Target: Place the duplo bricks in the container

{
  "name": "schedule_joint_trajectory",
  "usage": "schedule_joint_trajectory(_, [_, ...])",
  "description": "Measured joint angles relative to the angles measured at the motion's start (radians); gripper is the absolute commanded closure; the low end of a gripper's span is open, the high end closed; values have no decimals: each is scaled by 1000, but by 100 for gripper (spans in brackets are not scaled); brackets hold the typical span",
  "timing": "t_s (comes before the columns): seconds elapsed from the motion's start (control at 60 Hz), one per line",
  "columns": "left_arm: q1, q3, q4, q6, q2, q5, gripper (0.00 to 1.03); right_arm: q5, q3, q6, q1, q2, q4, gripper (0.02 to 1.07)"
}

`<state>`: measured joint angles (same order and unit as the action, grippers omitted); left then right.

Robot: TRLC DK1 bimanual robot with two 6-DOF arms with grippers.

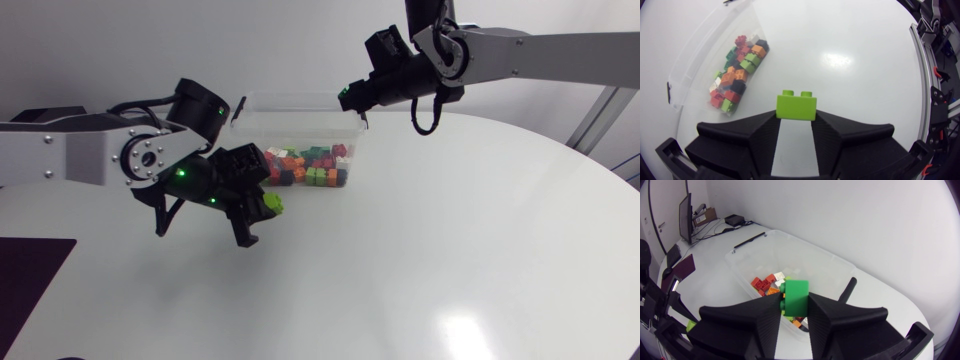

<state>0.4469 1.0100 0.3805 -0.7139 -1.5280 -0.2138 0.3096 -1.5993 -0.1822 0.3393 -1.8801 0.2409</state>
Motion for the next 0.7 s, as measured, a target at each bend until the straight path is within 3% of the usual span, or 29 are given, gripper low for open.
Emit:
schedule_joint_trajectory(0.167, [-46,32,-85,61,18,-48,76,-35,-89,0,21,-73,-34,75])
schedule_joint_trajectory(0.217, [-64,45,-121,84,18,-55,76,-50,-126,0,26,-108,-35,62])
schedule_joint_trajectory(0.233, [-69,48,-130,90,18,-57,76,-53,-137,0,27,-119,-35,51])
schedule_joint_trajectory(0.3, [-87,58,-176,118,18,-60,76,-71,-181,0,33,-165,-28,24])
schedule_joint_trajectory(0.367, [-100,64,-220,145,18,-63,76,-80,-206,0,35,-200,-20,11])
schedule_joint_trajectory(0.7, [-131,138,-409,254,-56,-66,74,-92,-181,-4,35,-177,2,7])
